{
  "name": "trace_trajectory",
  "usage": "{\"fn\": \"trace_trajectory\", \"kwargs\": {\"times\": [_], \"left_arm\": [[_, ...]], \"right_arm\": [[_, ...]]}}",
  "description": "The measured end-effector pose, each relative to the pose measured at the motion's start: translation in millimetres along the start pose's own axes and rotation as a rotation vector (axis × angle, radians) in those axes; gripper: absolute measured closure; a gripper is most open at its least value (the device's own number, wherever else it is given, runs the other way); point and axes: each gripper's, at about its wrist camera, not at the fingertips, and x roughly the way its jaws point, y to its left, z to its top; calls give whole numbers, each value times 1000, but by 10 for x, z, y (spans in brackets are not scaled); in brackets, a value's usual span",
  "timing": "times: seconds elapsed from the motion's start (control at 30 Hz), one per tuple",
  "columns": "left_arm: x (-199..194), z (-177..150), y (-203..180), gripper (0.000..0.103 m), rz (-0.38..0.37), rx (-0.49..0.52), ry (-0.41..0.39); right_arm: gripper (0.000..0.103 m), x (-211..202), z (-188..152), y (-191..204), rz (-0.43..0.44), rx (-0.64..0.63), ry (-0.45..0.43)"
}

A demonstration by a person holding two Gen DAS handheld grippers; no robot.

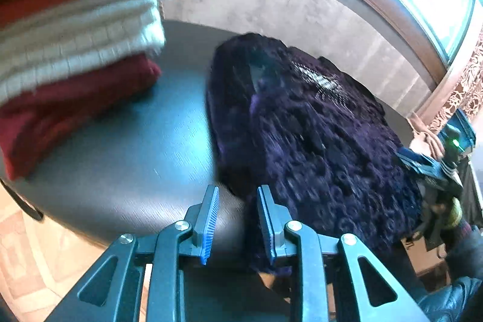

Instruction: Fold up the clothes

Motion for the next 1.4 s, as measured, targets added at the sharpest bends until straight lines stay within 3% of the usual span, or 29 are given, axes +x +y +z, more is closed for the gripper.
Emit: {"fn": "trace_trajectory", "kwargs": {"times": [0.13, 0.27, 0.3, 0.33, 0.43, 0.67, 0.8, 0.9, 1.13, 1.33, 1.4], "left_arm": [[84, -9, -58, 75, 40, 15, 18], [166, -13, -114, 76, 87, 31, 35], [187, -14, -128, 93, 98, 35, 40], [207, -15, -142, 98, 110, 39, 44], [269, -17, -183, 99, 145, 51, 57], [-12, 132, -198, 97, 70, 55, -19], [-179, 220, -205, 87, 24, 56, -64], [-304, 286, -210, 86, -10, 58, -97], [183, 890, -536, 82, 24, 187, -127], [645, 1372, -459, 81, -15, 113, -72], [848, 1539, -546, 81, -67, 97, -67]], "right_arm": [[6, 284, 49, -84, -28, 25, 41], [0, 358, 28, -174, 28, 59, 60], [0, 357, 24, -195, 38, 68, 57], [0, 354, 23, -215, 48, 77, 52], [0, 339, 21, -240, 62, 89, 46], [0, 355, 32, -231, 49, 75, 50], [0, 363, 41, -257, 39, 64, 54], [0, 365, 40, -253, 32, 58, 54], [0, 371, 37, -219, 11, 45, 59], [0, 384, 33, -200, -4, 32, 60], [0, 384, 31, -211, 0, 35, 58]]}}
